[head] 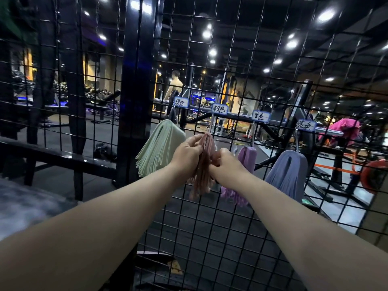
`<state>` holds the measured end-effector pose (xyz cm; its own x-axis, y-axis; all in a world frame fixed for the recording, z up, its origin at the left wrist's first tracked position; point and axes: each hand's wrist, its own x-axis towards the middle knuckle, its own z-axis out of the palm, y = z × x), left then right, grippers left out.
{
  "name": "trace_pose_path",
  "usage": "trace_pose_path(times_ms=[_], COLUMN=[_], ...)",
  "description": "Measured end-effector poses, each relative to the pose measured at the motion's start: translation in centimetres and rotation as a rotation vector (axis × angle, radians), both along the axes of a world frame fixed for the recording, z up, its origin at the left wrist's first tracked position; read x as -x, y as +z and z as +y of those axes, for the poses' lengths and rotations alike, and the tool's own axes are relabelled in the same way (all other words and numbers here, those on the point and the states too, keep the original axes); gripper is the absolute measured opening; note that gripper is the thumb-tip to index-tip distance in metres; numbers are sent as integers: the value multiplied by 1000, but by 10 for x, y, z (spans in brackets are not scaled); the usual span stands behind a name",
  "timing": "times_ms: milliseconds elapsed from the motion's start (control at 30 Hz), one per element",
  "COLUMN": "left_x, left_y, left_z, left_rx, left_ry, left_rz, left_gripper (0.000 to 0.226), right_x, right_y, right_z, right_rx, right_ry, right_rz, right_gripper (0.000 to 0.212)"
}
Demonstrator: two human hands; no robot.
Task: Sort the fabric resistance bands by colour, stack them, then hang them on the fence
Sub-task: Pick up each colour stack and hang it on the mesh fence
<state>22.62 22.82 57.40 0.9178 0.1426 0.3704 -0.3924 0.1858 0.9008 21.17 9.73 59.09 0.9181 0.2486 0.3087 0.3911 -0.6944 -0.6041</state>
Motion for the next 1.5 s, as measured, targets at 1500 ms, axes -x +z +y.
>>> trace_pose_path(times_ms=[1500], left_x=[0], left_y=[-26], left_z=[1], left_rx=[-257], left_ry=[108], left_rz=[-13], left_gripper=[28], right_x=[3], right_y=[-4], right_z=[-5], right_rx=[90], right_ry=[-50], right_rz=[-226], right_gripper=[27])
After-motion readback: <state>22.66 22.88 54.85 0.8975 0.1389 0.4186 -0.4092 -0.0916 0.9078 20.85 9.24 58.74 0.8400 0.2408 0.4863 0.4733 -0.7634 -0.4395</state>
